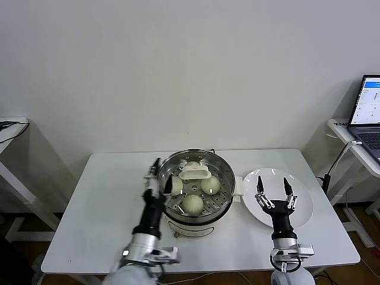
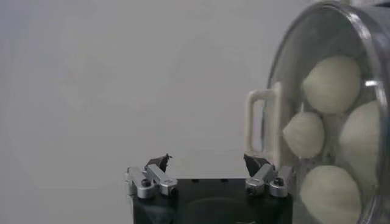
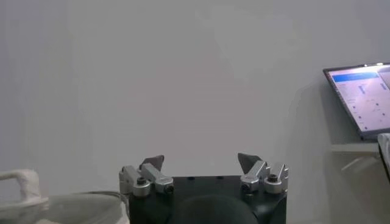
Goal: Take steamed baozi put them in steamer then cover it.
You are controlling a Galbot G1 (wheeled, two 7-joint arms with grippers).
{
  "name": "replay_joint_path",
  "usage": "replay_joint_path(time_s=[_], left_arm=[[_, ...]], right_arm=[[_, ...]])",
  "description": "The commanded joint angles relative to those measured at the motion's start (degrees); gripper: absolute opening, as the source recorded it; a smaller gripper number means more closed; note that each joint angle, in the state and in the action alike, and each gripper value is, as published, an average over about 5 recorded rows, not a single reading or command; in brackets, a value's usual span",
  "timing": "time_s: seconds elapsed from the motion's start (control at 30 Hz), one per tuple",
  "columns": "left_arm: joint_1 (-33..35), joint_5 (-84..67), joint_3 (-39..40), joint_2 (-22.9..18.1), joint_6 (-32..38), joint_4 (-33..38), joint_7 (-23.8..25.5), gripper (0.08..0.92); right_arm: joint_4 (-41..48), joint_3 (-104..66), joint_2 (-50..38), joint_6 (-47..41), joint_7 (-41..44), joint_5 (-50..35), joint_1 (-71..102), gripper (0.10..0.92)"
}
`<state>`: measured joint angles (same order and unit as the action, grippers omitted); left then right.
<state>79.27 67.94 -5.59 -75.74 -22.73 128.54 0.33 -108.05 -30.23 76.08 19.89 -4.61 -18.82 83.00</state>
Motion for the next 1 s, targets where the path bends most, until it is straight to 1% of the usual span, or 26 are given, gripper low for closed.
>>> replay_joint_path(time_s=[0.03, 0.17, 0.37, 1.0], left_arm=[[8.8, -56.6, -30.4, -4.4, 17.9, 1.3, -4.7, 0.823], [8.9, -61.3, -34.4, -6.3, 20.3, -2.3, -1.8, 0.823], [9.6, -62.2, -35.7, -6.6, 22.1, -4.4, 0.0, 0.823], [11.3, -61.6, -33.9, -6.7, 22.6, -4.3, 0.4, 0.823]], right_arm=[[-5.6, -0.2, -0.2, -6.8, 0.4, -0.1, 0.1, 0.823], [-7.2, -0.6, -0.5, -8.0, 0.2, 0.2, 0.3, 0.823], [-8.2, -1.2, -0.8, -9.9, -0.1, 0.1, 1.0, 0.823], [-10.5, -1.5, -0.3, -10.0, 0.1, 1.2, 3.5, 0.823]])
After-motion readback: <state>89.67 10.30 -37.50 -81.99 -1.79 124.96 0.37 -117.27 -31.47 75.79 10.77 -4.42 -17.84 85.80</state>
